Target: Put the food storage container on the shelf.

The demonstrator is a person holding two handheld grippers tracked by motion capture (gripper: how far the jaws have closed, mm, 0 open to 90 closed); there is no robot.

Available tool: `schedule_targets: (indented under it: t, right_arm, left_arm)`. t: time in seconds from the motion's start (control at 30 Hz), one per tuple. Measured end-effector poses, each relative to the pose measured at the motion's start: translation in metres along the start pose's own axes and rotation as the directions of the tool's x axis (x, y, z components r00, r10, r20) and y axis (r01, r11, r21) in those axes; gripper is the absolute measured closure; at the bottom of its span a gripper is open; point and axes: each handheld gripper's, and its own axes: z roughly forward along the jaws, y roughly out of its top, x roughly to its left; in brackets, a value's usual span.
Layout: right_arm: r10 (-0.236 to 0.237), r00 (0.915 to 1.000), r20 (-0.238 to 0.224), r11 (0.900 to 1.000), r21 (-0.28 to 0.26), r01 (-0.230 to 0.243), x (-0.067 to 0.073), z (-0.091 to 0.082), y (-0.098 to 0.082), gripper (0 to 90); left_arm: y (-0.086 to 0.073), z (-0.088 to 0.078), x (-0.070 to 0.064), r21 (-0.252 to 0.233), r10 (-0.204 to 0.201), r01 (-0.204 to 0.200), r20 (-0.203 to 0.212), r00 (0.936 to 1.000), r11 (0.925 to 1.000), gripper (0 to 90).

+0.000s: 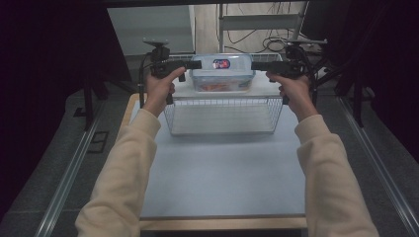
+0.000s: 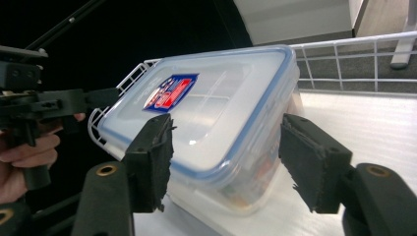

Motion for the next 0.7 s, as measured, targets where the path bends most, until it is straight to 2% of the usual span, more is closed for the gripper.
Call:
schedule_targets:
  t: [0.07,0.3,0.47,0.6,0.7]
  right_arm:
    - [-0.013,0.9999,-0.009,1.0,-0.001,0.013,0.001,-0.005,-0.004,35.9]
    - [-0.09,0.9945,-0.054,0.996,-0.007,0.089,0.014,-0.027,-0.023,31.4]
    - [-0.157,0.9847,-0.076,0.988,-0.001,0.157,0.023,-0.04,-0.044,28.8]
    - [-0.198,0.9756,-0.095,0.98,-0.007,0.198,0.028,-0.049,-0.066,27.3]
    - [-0.248,0.9635,-0.102,0.969,-0.008,0.248,0.033,-0.056,-0.086,25.6]
  left_arm:
    - [-0.005,-0.008,-0.005,0.005,0.028,-0.028,-0.003,0.9996,0.9996,16.2]
    - [-0.031,-0.035,-0.024,-0.005,0.078,-0.077,0.053,0.9956,0.997,16.5]
    - [-0.057,-0.049,-0.035,0.001,0.117,-0.117,0.075,0.9904,0.9931,17.0]
    - [-0.084,-0.057,-0.039,0.005,0.136,-0.138,0.124,0.983,0.9905,17.3]
    - [-0.109,-0.062,-0.039,0.01,0.151,-0.154,0.137,0.979,0.988,17.4]
